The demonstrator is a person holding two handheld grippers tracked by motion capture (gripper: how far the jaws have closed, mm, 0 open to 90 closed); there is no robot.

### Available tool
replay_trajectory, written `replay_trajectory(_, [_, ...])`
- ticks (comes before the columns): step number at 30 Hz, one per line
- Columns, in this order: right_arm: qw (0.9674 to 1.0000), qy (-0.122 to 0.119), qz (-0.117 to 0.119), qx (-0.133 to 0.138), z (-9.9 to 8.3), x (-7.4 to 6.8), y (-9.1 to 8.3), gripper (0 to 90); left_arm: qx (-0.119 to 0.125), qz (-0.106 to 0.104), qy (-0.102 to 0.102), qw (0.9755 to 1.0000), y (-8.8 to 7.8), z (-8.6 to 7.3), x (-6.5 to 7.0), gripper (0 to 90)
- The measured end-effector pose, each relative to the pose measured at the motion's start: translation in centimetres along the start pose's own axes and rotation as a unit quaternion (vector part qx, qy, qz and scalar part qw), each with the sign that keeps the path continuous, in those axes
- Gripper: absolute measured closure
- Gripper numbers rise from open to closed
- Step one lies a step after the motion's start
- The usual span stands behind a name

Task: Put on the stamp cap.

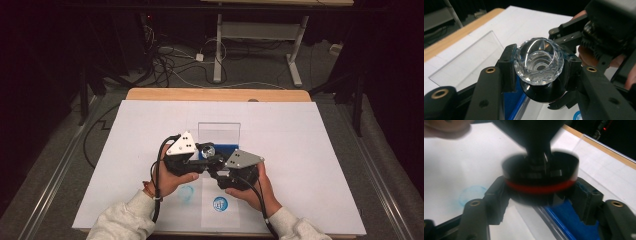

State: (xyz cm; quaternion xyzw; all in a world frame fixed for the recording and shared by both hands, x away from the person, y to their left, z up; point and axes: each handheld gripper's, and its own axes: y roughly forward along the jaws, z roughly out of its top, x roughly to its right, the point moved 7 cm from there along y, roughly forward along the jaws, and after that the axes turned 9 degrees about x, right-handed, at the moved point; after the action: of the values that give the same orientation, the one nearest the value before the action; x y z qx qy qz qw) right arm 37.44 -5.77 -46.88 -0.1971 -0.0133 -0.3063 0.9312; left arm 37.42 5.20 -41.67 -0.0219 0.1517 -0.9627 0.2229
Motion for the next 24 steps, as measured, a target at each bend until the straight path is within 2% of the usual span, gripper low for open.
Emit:
replay_trajectory(3, [1.0000,0.008,0.000,0.000,0.0,0.1,-0.1,33.7,0.001,0.001,0.005,1.0000,-0.2,0.2,0.1,54.2])
replay_trajectory(5, [1.0000,0.002,0.002,-0.004,-0.2,0.3,-0.1,33.3,0.003,0.010,0.007,0.9999,-0.3,0.3,0.0,54.2])
replay_trajectory(9, [0.9997,-0.007,-0.007,-0.021,-0.6,0.4,-0.1,32.0,0.002,0.009,0.007,0.9999,-0.6,0.2,-0.1,54.2])
replay_trajectory(12, [0.9994,-0.019,0.002,-0.028,-0.7,0.2,-0.1,31.4,-0.004,0.010,0.010,0.9999,-0.9,0.2,-0.1,54.2])
replay_trajectory(16, [0.9989,-0.028,-0.003,-0.036,-0.8,0.4,-0.5,30.3,-0.013,0.013,0.016,0.9997,-1.1,-0.1,-0.2,54.3])
replay_trajectory(21, [0.9988,-0.034,-0.018,-0.032,-0.7,1.4,-1.4,30.3,-0.031,0.016,0.026,0.9991,-1.2,-0.6,-0.3,54.3])
replay_trajectory(24, [0.9986,-0.027,-0.038,-0.027,-0.3,2.3,-2.1,30.2,-0.035,0.016,0.024,0.9990,-1.3,-0.8,-0.4,54.3])
